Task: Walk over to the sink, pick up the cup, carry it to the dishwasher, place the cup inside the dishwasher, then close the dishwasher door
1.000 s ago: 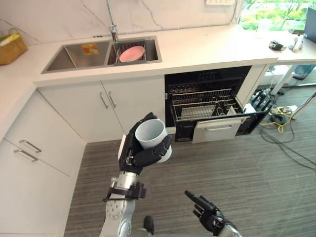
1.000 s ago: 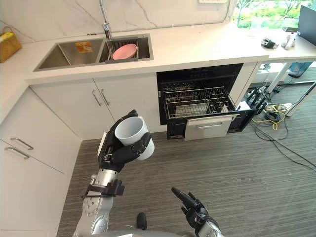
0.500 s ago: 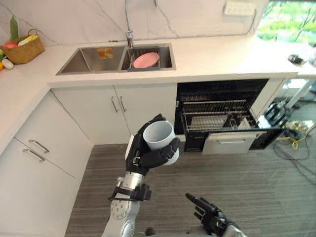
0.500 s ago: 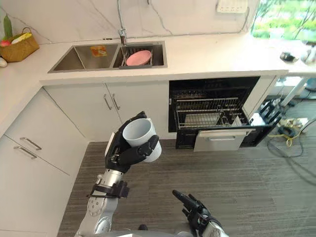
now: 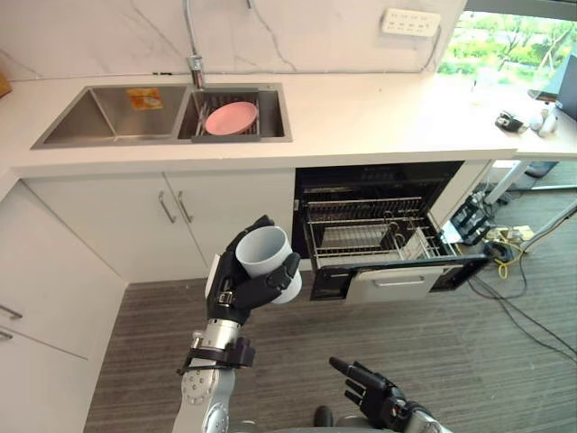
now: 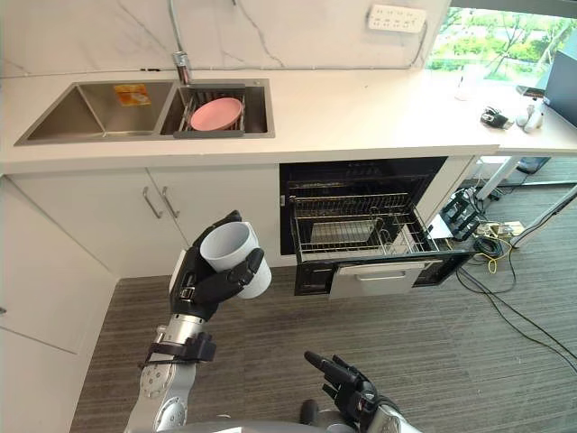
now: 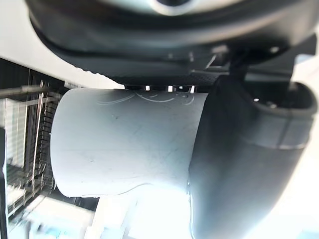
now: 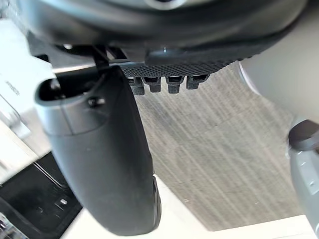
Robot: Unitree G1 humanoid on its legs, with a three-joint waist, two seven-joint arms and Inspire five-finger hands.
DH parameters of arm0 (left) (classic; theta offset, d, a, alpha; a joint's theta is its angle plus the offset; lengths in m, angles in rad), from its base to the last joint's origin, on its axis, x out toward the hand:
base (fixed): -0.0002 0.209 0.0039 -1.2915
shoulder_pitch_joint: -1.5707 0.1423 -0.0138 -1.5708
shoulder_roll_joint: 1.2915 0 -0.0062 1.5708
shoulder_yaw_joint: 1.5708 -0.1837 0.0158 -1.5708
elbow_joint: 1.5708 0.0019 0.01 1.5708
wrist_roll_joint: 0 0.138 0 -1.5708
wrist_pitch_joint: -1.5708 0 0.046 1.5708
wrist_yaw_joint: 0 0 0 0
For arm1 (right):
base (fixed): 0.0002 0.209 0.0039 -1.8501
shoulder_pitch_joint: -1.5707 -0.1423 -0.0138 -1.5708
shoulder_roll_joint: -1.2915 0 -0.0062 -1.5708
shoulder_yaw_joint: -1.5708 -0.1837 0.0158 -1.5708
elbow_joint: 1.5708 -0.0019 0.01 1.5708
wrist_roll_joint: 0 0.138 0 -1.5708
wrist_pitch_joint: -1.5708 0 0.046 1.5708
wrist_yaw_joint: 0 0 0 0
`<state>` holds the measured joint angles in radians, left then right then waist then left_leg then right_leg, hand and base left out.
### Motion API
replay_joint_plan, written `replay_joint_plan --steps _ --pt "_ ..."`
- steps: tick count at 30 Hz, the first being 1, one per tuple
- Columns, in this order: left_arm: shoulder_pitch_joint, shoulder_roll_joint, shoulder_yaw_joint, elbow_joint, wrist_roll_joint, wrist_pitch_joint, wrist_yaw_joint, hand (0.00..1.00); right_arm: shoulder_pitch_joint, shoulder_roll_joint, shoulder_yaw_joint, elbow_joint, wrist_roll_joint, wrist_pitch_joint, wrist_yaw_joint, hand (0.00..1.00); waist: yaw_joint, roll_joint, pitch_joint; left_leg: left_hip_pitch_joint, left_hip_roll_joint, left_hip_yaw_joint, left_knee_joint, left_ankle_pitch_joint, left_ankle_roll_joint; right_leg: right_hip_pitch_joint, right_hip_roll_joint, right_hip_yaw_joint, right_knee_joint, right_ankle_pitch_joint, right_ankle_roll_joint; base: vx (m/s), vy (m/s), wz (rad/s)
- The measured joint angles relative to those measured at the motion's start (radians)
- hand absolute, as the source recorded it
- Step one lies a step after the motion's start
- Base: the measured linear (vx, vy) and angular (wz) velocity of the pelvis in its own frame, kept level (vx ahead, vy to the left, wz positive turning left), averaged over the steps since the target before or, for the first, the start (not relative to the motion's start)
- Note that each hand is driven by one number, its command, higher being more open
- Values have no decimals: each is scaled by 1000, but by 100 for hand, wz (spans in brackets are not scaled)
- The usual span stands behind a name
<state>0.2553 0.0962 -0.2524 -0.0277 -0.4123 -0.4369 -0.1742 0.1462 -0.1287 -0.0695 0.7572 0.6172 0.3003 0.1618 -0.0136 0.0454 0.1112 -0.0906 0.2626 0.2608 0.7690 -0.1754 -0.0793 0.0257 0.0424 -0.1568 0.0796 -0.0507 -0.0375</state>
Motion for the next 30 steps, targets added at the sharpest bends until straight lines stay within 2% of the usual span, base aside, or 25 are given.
replay_joint_plan --steps 1,2,3,4,5,6,7,8,9,10,13,16,18,20,21,23,24,25,26,27,28,29,30 --pt "0 2 0 0 0 -1 -13 0 6 0 0 -1 9 -3 -4 100 2 -2 -1 -18 0 2 33 24 0 18 -2 8 -17 5 -1 247 1 -21" --pt "1 5 -1 -2 0 -4 -35 0 11 -1 -1 -1 13 -6 -7 100 12 -7 -1 -33 -10 3 42 -14 -1 31 -9 30 -38 14 -4 253 28 -45" --pt "0 5 -2 -3 0 -10 -52 0 11 -4 -3 1 12 -5 -8 100 23 -7 -2 -43 -38 3 3 -88 -1 33 -26 58 -50 17 -1 242 46 -56" --pt "1 6 -2 -3 0 -11 -57 0 11 -7 -4 2 12 -4 -9 100 27 -7 -2 -50 -59 1 -23 -114 2 35 -38 76 -55 19 2 204 91 -67" --pt "3 7 -2 -3 0 -16 -60 0 11 -13 -5 3 12 -3 -9 100 28 -19 5 -60 -105 -1 -99 -132 6 40 -66 103 -63 22 8 176 123 -65" --pt "4 6 -2 -1 0 -21 -61 0 3 -15 -16 16 12 -4 -8 100 24 -19 5 -62 -139 -3 -233 -123 8 41 -90 122 -59 24 12 163 142 -61" --pt "2 5 -3 -1 1 -22 -61 0 -3 -15 -25 25 12 -3 -9 100 22 -18 5 -58 -152 -6 -322 -103 9 42 -98 131 -59 24 18 149 167 -50" --pt "0 3 -6 -1 2 -27 -61 0 -8 -15 -38 33 12 -3 -9 100 20 -10 0 -46 -163 -18 -474 -30 17 43 -103 140 -59 23 28 166 203 -50" --pt "1 -1 -14 -3 5 -37 -55 0 -7 -19 -44 34 12 -5 -9 100 21 12 -13 -36 -155 -50 -638 158 18 44 -94 156 -61 9 63 208 258 -59" --pt "-5 -2 -17 7 6 -45 -43 0 -15 -14 -44 56 12 -15 -16 100 19 17 -17 -27 -157 -59 -660 234 32 57 -100 171 -65 -17 94 169 220 -40" --pt "-19 12 -13 13 1 -42 -22 0 -13 19 -38 41 13 -29 -20 100 6 -1 -16 -13 -194 -51 -687 230 39 59 -143 148 -64 -22 119 69 168 -8" --pt "-18 14 -12 13 -1 -42 -26 0 -12 18 -33 42 12 -42 -21 100 12 8 -10 12 -200 -36 -684 222 51 72 -152 162 -63 -23 124 -17 78 -15" --pt "-18 13 -13 13 -3 -43 -30 0 -11 19 -31 44 11 -62 -30 100 18 10 -11 38 -192 -14 -684 212 47 79 -147 190 -59 -27 125 -44 4 -38" --pt "-19 14 -32 6 -9 -43 -31 0 -8 11 -31 45 9 -76 -49 100 6 21 -19 50 -190 4 -684 199 44 65 -147 215 -31 -55 122 -41 -18 -30" --pt "-19 15 -44 -2 -16 -42 -31 0 -5 9 -32 50 9 -79 -53 100 -2 14 -19 50 -195 4 -684 197 44 55 -150 217 -12 -68 123 0 19 -14" --pt "-40 23 -91 -42 -20 -42 -27 0 8 3 -49 54 8 -104 -65 100 -6 7 -25 59 -231 0 -686 183 57 13 -174 234 82 -129 129 49 78 -11" --pt "-68 22 -121 -60 -20 -45 -20 0 29 -5 -65 55 6 -114 -78 100 -4 -1 -30 86 -281 -31 -694 153 76 11 -212 236 131 -166 150 64 95 -14" --pt "-76 20 -124 -62 -19 -48 -18 0 31 -7 -70 54 2 -115 -79 100 -4 -2 -29 95 -286 -37 -698 143 81 3 -214 236 176 -171 149 82 103 -53" --pt "-108 17 -111 -62 -20 -72 4 0 14 -6 -83 48 -5 -125 -78 100 -1 -23 -6 128 -307 -6 -690 126 102 -115 -240 226 479 -210 151 19 49 -58" --pt "-132 20 -102 -40 -20 -73 49 0 6 -4 -80 24 -25 -135 -71 100 -22 -32 -6 164 -314 -1 -695 112 108 -214 -261 180 696 -137 101 49 80 -48" --pt "-141 22 -102 -30 -18 -72 64 0 8 -3 -79 17 -34 -137 -69 100 -33 -34 -11 186 -312 -7 -702 108 108 -231 -268 160 752 -94 96 167 129 -14" --pt "-150 17 -96 -25 8 -82 107 0 21 -3 -68 18 -65 -149 -53 100 -34 -38 -28 217 -299 1 -728 104 103 -248 -267 126 779 -79 101 174 102 -12" --pt "-151 16 -88 -24 13 -90 121 0 21 -3 -58 21 -74 -149 -50 100 -31 -43 -37 219 -292 12 -732 102 100 -249 -264 107 750 -96 101 245 82 -39"
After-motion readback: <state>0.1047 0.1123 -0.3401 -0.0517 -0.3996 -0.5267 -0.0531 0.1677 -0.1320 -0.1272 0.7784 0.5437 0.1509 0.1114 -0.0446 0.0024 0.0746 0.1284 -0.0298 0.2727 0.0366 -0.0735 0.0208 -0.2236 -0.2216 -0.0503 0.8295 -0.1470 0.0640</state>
